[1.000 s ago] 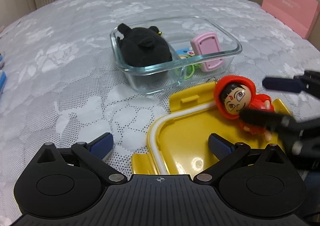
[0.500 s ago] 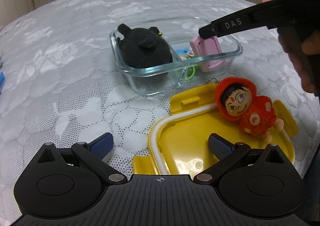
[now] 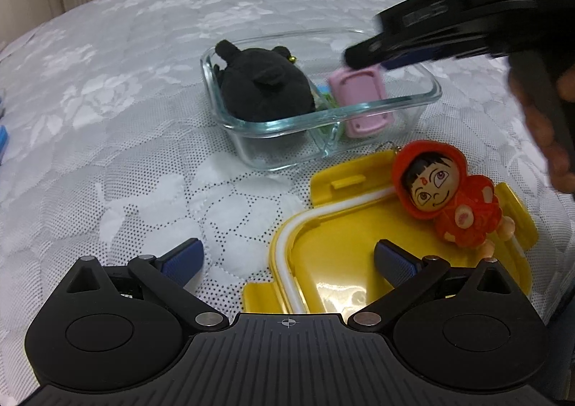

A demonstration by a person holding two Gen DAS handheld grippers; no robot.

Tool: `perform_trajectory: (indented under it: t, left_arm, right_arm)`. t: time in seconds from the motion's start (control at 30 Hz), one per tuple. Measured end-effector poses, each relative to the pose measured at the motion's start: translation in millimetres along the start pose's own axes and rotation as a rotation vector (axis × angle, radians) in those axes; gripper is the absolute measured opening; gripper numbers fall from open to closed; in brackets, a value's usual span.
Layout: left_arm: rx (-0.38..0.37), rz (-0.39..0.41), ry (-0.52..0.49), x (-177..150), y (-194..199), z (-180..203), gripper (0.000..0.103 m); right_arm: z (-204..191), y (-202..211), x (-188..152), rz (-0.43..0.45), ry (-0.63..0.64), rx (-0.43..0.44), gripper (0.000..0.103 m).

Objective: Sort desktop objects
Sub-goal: 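Move the right gripper back to the red hooded doll, then close the right gripper on the red hooded doll, then carry the red doll with the right gripper into the glass box and release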

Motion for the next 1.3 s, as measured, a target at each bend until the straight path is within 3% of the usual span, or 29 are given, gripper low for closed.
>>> perform_trajectory:
  t: [0.13, 0.2, 0.33, 0.47, 0.6, 1.2, 1.3]
  left_arm:
    - [0.003, -0.001, 0.008, 0, 0, -2, 0.103]
    - [0.003, 0.000, 0.009, 1, 0, -3, 0.103]
    - [0.001, 0.006, -0.004, 2, 2, 3, 0.103]
    - [0.000, 0.009, -0.025, 0, 2, 9, 0.103]
    - [0.009, 0.012, -0.034, -1, 3, 10, 0.103]
    - [0.018, 0.006, -0.029, -4, 6, 6, 0.103]
    - [0.018, 0.007, -0.031, -5, 6, 7, 0.103]
  right_arm:
    - [-5, 41, -8, 0.077, 0.065, -0.018, 0.040]
    - [-11, 58, -21, 0.084, 0.096, -0.009, 0.048]
    - [-28, 76, -56, 0.051, 0.198, -0.014, 0.055]
    - [-41, 68, -84, 0.004, 0.278, -0.027, 0.055]
    - [-44, 53, -94, -0.042, 0.260, 0.008, 0.055]
    - [-31, 51, -101, -0.056, 0.163, 0.043, 0.053]
    - [-30, 61, -93, -0.033, 0.165, 0.042, 0.044]
Point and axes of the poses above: each gripper's, at about its wrist camera, not at the fingertips, and y roughly against the way its jaws point, z to its right, x to its top, the point moved 6 cm from there along -y, roughly the way its jaws point, and after that the axes turned 15 degrees about x, right-handed, at the moved point
